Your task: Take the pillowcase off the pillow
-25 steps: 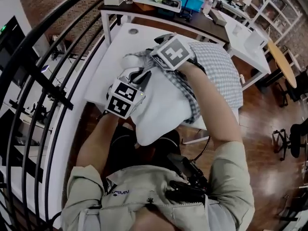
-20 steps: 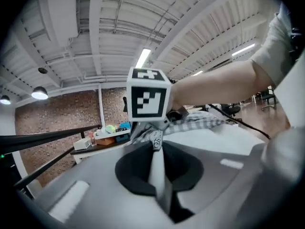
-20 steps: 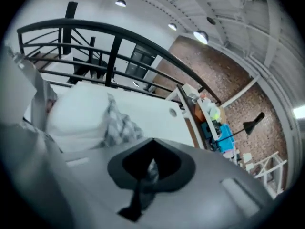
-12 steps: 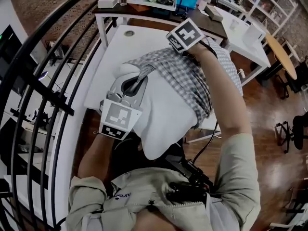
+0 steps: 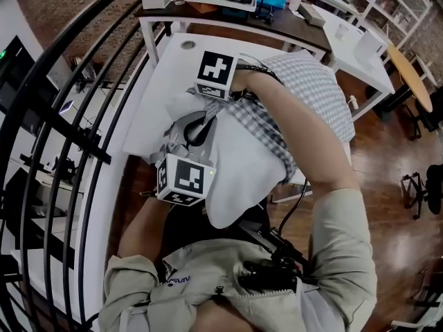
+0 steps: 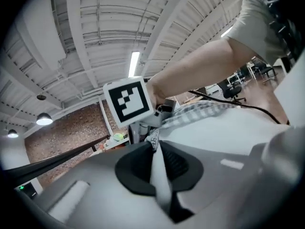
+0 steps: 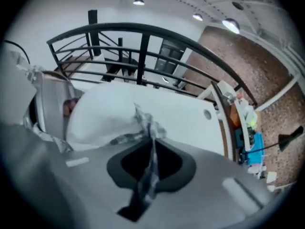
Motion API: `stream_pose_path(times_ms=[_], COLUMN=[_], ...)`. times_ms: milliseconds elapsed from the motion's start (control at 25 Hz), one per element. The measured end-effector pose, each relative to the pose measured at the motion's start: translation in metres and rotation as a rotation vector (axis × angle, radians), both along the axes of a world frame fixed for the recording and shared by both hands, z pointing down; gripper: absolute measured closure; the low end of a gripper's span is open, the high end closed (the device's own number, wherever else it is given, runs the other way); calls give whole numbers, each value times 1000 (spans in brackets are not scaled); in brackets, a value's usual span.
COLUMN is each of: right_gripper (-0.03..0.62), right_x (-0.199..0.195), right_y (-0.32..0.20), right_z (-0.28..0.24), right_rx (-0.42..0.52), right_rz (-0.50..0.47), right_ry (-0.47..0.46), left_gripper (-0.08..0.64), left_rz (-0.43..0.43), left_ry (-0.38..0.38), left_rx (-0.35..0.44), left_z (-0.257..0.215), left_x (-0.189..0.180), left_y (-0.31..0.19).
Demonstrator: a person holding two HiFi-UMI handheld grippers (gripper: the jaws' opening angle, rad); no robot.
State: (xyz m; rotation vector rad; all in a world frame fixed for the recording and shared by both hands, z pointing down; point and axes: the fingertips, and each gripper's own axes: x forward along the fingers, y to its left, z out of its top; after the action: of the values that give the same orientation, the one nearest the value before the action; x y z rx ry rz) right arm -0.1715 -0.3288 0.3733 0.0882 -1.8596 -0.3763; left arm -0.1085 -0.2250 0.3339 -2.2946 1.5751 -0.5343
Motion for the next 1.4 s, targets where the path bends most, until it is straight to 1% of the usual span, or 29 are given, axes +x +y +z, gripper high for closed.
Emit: stream_pose_path(times_ms=[40,120,240,360,440,520,560,640,680,720,760,800,880,920,960,1000,1040,1120,1200,1280,1320,1400], right_gripper=[578,581,583,583,583,583,583,583,583,583,581,580,548,516,477,466,465,465,465,465,465,465], right_x=[1,3,16,58,109,172,200,239,248,251,248,242,232,231,234,238,240,239,241,247,249,250], right_y=[-7,-29,-80,-141,-178,-203,-209,-210,-207,-204,-202,-201,-196,-190,-181,-167,-149,-101,-44,8,30,64], right_z=[3,-3,-29,-61,-82,-96,-97,-84,-74,-64,-57,-54,-64,-73,-81,-89,-99,-120,-128,-120,-111,-87], right_rx=[44,156,339,510,588,627,623,581,562,549,543,543,549,545,532,515,506,521,526,512,497,461], right_rz=[8,51,168,332,479,650,723,830,854,852,825,787,735,734,756,783,789,737,690,686,693,716], right_ry=[32,56,18,-14,-29,-39,-50,-78,-91,-107,-137,-181,-296,-361,-427,-500,-583,-747,-867,-949,-974,-995], left_gripper=[546,546,546,546,548,548,548,546,546,546,546,544,519,503,492,474,438,387,353,335,326,298], left_rz=[-3,-6,-7,17,23,15,5,-22,-35,-46,-54,-59,-62,-63,-63,-57,-42,2,58,147,183,221], left_ry=[-8,-15,-6,7,67,162,208,280,293,289,275,260,234,221,207,195,187,183,190,164,136,69], left_rx=[6,34,96,147,145,109,78,0,-34,-56,-63,-61,-47,-39,-32,-28,-27,-22,-3,8,-1,-47], left_z=[1,-1,-17,-46,-57,-56,-50,-29,-17,-6,1,4,1,-2,-6,-11,-17,-29,-39,-39,-33,-10], left_x=[-1,-4,-9,-17,-29,-48,-58,-74,-78,-79,-76,-72,-66,-64,-63,-59,-53,-37,-13,18,32,53], left_y=[1,5,11,13,10,0,-10,-36,-50,-62,-71,-78,-82,-81,-76,-69,-59,-32,-2,22,29,34])
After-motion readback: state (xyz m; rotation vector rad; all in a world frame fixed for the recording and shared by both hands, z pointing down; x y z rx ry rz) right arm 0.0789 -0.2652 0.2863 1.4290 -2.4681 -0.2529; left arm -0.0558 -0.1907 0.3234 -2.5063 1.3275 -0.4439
